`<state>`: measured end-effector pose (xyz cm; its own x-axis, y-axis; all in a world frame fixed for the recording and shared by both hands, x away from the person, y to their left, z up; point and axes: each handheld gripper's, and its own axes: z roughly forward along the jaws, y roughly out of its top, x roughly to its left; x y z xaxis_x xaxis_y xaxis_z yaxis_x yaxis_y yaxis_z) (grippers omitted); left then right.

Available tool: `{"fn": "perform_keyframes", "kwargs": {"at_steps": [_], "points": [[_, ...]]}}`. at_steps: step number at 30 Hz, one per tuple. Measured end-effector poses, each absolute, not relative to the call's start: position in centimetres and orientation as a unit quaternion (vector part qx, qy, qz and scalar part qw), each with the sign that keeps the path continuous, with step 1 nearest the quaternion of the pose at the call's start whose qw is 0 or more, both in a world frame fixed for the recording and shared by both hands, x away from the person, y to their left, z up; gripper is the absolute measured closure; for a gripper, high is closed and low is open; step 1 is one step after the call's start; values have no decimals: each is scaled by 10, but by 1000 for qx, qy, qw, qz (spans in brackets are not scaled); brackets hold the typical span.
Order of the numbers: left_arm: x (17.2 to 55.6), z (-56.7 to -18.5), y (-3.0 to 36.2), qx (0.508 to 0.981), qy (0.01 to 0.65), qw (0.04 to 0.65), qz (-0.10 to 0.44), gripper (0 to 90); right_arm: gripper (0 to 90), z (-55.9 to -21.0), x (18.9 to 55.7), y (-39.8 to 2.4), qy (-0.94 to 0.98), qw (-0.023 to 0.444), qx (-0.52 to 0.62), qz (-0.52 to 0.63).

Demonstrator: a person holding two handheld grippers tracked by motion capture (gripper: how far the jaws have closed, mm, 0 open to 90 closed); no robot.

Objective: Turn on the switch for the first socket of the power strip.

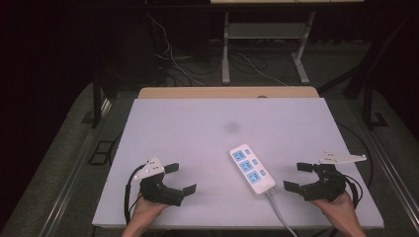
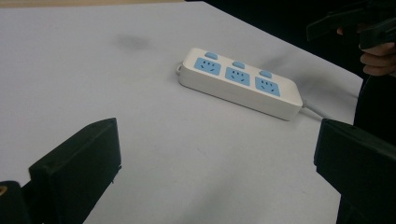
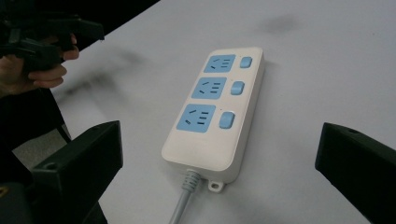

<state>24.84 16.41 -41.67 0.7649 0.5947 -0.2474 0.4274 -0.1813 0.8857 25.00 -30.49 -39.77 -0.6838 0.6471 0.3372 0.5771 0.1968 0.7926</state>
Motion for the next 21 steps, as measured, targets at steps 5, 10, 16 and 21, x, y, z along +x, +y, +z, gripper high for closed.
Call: {"fn": "perform_keyframes", "kwargs": {"at_steps": [5,10,16,21], "points": [[248,-418,164,765,335,544,73,0,3,-395,255,-304,778,32,395,487],[248,-418,164,764,338,544,72,0,3,-392,260,-301,789,25,390,474],[249,-419,163,766,336,544,68,0,3,-388,265,-299,795,24,386,467],[249,-419,163,768,335,542,69,0,3,-384,270,-296,801,23,382,460]]}}
